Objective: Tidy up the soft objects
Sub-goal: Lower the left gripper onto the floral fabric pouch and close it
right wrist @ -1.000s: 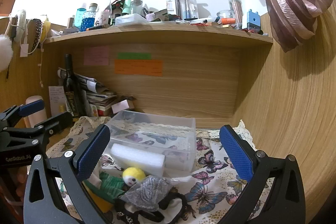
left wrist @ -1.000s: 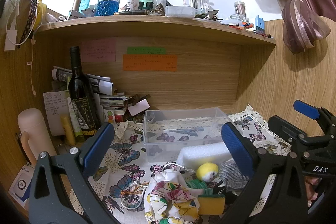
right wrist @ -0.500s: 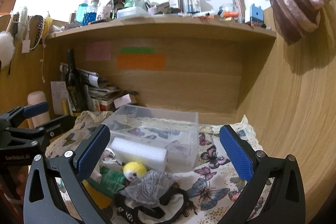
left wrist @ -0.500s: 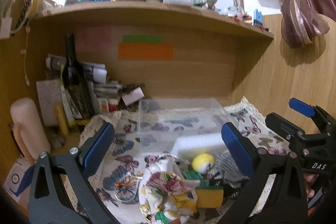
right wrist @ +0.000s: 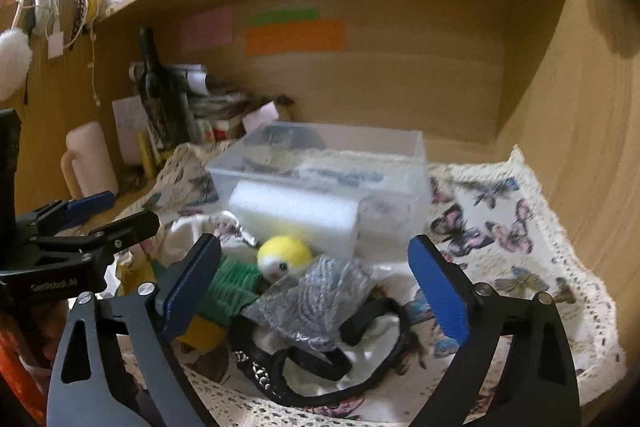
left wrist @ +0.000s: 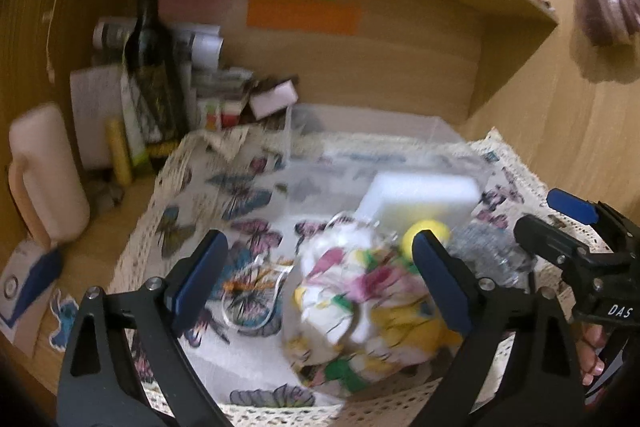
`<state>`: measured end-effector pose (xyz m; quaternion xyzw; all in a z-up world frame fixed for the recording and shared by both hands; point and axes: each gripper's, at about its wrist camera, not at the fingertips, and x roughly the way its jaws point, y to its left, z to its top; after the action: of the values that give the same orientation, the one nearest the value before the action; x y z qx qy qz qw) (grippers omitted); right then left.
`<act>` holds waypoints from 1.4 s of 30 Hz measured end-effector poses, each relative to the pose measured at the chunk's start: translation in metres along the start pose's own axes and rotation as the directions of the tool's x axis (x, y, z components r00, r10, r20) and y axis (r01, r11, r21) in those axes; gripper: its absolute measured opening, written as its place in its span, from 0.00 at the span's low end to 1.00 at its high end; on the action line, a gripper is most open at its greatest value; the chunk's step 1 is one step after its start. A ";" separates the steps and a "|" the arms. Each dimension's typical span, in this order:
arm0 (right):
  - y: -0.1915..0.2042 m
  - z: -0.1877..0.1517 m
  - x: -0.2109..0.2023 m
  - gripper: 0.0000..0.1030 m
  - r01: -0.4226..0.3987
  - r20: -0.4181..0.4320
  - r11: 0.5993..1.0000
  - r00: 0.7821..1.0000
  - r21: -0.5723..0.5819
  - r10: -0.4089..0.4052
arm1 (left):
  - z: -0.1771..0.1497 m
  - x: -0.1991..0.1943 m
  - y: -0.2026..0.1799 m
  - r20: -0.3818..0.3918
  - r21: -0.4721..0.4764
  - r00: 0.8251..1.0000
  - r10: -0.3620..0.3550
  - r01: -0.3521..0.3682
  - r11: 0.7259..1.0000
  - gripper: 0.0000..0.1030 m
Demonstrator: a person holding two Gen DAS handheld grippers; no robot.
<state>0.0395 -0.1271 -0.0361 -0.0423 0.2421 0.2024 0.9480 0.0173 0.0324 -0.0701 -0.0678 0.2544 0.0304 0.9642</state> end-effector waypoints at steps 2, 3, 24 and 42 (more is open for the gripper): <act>-0.001 -0.001 0.007 0.87 -0.015 -0.023 1.000 1.000 0.006 0.015 | -0.005 0.006 0.006 -0.029 -0.024 0.999 -0.013 0.012 1.000 0.92; -0.001 -0.001 0.011 0.85 -0.027 -0.034 1.000 0.999 0.012 0.027 | -0.008 0.010 0.009 -0.042 -0.040 0.999 -0.021 0.019 0.999 0.92; 0.010 0.019 0.069 1.00 -0.020 -0.148 0.997 0.988 0.074 0.031 | 0.000 0.009 0.018 -0.019 -0.033 0.994 -0.103 0.103 0.994 0.18; 0.022 0.026 0.084 1.00 0.123 -0.184 0.992 0.975 -0.009 -0.123 | 0.012 0.021 0.045 0.004 -0.040 0.994 -0.113 0.113 0.993 0.18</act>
<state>0.1091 -0.0718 -0.0529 -0.0747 0.3261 0.1383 0.9322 0.0372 0.0794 -0.0752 -0.1012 0.2487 -0.0190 0.9631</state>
